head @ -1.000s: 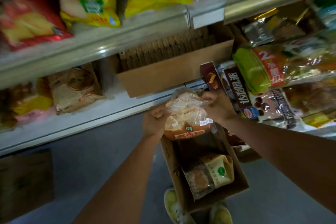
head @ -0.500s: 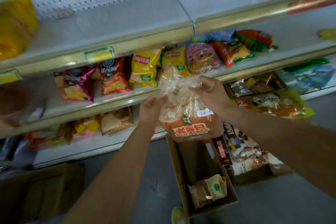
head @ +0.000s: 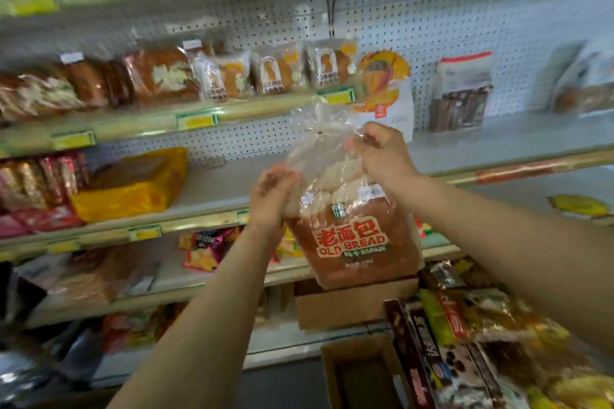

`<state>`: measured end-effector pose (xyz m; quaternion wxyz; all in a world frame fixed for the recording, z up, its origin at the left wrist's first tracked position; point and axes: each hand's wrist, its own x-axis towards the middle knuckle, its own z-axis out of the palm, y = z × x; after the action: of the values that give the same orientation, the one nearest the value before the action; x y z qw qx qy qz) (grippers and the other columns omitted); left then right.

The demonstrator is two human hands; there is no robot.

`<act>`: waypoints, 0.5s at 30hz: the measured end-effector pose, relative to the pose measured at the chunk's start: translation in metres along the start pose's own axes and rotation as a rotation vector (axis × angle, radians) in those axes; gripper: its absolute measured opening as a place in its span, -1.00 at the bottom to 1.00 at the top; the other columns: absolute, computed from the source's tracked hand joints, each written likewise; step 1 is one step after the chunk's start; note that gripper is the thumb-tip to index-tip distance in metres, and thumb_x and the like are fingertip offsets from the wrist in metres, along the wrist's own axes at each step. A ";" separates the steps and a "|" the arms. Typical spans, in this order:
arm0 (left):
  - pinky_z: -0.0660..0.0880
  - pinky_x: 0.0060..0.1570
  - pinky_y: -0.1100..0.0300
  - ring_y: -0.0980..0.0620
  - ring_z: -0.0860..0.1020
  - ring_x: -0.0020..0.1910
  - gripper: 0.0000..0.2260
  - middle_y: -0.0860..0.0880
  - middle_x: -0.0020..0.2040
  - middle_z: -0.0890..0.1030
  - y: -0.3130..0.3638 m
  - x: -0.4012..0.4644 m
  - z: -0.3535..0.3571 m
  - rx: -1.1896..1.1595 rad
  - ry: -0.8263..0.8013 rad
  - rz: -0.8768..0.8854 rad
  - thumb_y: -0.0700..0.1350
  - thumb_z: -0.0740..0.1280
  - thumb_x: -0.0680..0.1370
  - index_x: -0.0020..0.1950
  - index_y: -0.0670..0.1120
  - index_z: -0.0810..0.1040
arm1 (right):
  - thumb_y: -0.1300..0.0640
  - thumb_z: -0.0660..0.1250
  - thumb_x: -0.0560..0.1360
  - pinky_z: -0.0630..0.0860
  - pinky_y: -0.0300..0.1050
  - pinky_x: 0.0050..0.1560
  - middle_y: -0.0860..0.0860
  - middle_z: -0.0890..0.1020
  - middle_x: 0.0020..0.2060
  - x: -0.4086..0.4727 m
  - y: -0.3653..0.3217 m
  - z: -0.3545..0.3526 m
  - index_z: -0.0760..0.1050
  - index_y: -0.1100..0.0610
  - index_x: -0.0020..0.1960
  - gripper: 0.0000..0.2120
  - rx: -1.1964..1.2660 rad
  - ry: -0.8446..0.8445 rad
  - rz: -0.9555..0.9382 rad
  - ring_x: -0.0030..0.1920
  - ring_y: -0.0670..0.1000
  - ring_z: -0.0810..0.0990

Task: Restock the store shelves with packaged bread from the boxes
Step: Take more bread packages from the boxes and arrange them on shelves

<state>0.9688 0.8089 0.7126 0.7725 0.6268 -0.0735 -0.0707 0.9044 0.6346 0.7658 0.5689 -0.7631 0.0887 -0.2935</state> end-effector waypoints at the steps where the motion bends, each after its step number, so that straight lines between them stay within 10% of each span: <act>1: 0.49 0.27 -0.16 -0.08 0.61 0.17 -0.62 -0.04 0.17 0.65 0.013 0.000 0.000 -0.028 -0.004 0.016 -0.02 0.51 0.41 0.19 -0.07 0.58 | 0.22 0.34 0.55 0.31 -0.30 -0.41 0.07 0.39 -0.35 0.003 -0.017 -0.002 0.46 0.28 -0.17 -0.83 0.007 0.011 -0.016 -0.38 -0.06 0.31; 8: 0.53 0.19 -0.15 -0.07 0.59 0.23 -0.26 -0.02 0.26 0.61 0.067 -0.006 0.002 -0.170 -0.079 0.057 0.39 0.36 0.34 0.40 0.01 0.47 | 0.21 0.38 0.46 0.34 -0.03 -0.24 0.18 0.45 -0.26 0.029 -0.116 -0.012 0.39 0.18 -0.29 -0.79 0.063 0.093 -0.140 -0.24 0.02 0.38; 15: 0.27 0.34 -0.42 -0.37 0.33 0.42 -0.03 -0.18 0.49 0.36 0.024 -0.026 0.003 -0.391 -0.096 -0.407 0.60 0.05 0.34 0.54 -0.04 0.30 | 0.20 0.35 0.50 0.38 -0.13 -0.21 0.09 0.50 -0.22 0.048 -0.185 -0.015 0.41 0.12 -0.23 -0.83 0.196 0.157 -0.173 -0.20 -0.02 0.41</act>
<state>0.9434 0.8164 0.7359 0.8443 0.4636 0.0323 -0.2670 0.8987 0.6618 0.9550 0.6046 -0.6834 0.0376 -0.4074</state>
